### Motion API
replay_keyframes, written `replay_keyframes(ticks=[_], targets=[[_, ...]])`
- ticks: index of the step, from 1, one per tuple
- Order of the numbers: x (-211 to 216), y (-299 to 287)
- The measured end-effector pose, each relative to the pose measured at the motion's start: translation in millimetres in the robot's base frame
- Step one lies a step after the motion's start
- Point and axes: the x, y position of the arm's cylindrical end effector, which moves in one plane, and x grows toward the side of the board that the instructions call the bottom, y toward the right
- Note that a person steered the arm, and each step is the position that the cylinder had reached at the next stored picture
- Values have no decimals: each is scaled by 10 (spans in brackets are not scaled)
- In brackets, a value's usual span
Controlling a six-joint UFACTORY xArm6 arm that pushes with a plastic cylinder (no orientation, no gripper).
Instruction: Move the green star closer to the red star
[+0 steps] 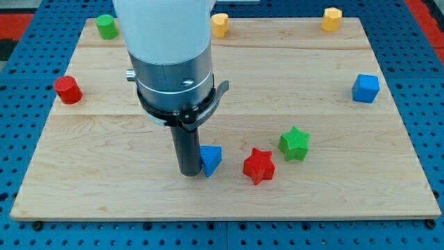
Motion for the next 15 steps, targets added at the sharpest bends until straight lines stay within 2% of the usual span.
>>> replay_keyframes(ticks=[2, 3, 4, 5, 6, 7, 8, 9, 11, 13, 15], targets=[[0, 248], [0, -105], [-263, -595], [-905, -272], [-1328, 873], [-1495, 1831], [-1355, 1932], [-993, 1932], [-723, 1923], [-813, 1662], [-637, 1662]])
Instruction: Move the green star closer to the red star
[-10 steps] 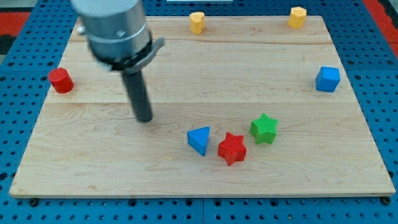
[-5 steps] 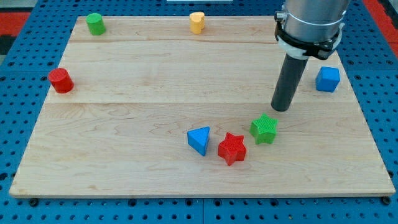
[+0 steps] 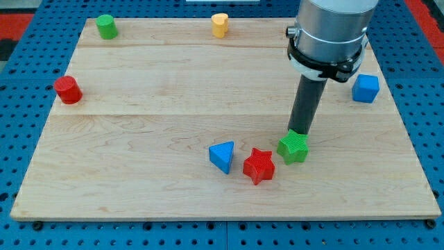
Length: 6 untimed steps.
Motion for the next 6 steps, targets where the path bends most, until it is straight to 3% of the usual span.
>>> replay_keyframes(ticks=[6], targets=[[86, 0]])
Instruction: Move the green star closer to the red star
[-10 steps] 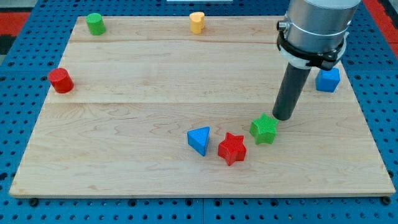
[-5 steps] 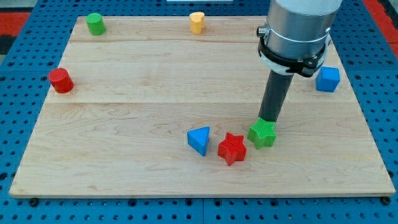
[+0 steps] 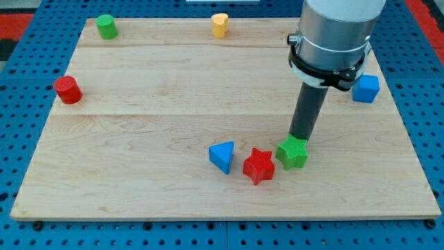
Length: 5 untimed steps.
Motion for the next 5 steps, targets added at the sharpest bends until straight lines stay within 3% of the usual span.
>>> replay_keyframes(ticks=[2, 5], targets=[[-89, 206], [-527, 1914]])
